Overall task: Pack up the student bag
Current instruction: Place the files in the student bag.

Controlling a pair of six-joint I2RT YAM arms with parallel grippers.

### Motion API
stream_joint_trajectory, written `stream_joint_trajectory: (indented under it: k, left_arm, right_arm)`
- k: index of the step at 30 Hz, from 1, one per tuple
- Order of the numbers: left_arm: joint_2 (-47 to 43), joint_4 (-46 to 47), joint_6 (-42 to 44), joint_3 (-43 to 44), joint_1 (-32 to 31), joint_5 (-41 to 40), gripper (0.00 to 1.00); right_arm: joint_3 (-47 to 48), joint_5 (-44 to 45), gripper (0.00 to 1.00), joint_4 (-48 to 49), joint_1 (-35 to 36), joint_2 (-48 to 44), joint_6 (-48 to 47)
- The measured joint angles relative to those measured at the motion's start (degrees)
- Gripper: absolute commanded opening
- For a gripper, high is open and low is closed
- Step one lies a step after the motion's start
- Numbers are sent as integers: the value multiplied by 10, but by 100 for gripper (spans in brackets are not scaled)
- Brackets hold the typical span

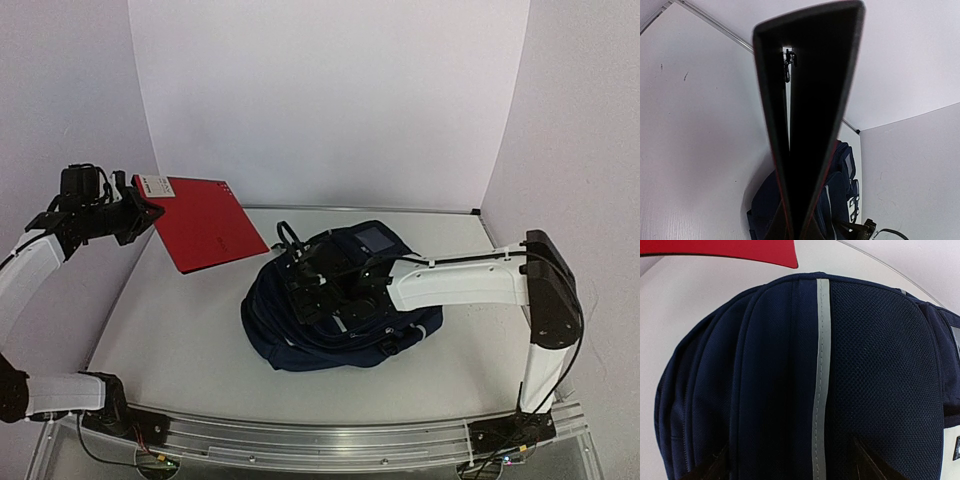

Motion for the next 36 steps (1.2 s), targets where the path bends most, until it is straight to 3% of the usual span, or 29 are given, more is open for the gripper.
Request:
stream_joint_trajectory:
  k: [2,4,7,10,11,21,31,36]
  left_arm:
    - [-8,-12,8,-3,0,-9,0]
    - [-14,-21,12,-3,0,-17,0]
    - [-18,-30,18,-4,0,-21,0]
    - [-20,-38,22,-7,0,-21,0]
    - [-22,-40,23,-8,0,-21,0]
    - [-75,-78,23,-12,0,-4,0]
    - [-131,-88,5,-11,1,105,0]
    - [-150,-113,-2,-10,1,127,0]
  right_arm:
    - [14,15,78,-10,4,16,-1]
    - [28,29,72,-21,10,22,-3]
    - [55,57,44,-42,19,41,-1]
    - [81,92,6,-53,27,70,6]
    - [86,107,2,-55,31,75,12]
    - [116,152,0,-100,30,56,63]
    - [180,17,0,-135,-125,-65,96]
    - [188,-17,0,-147,-139,-66,106]
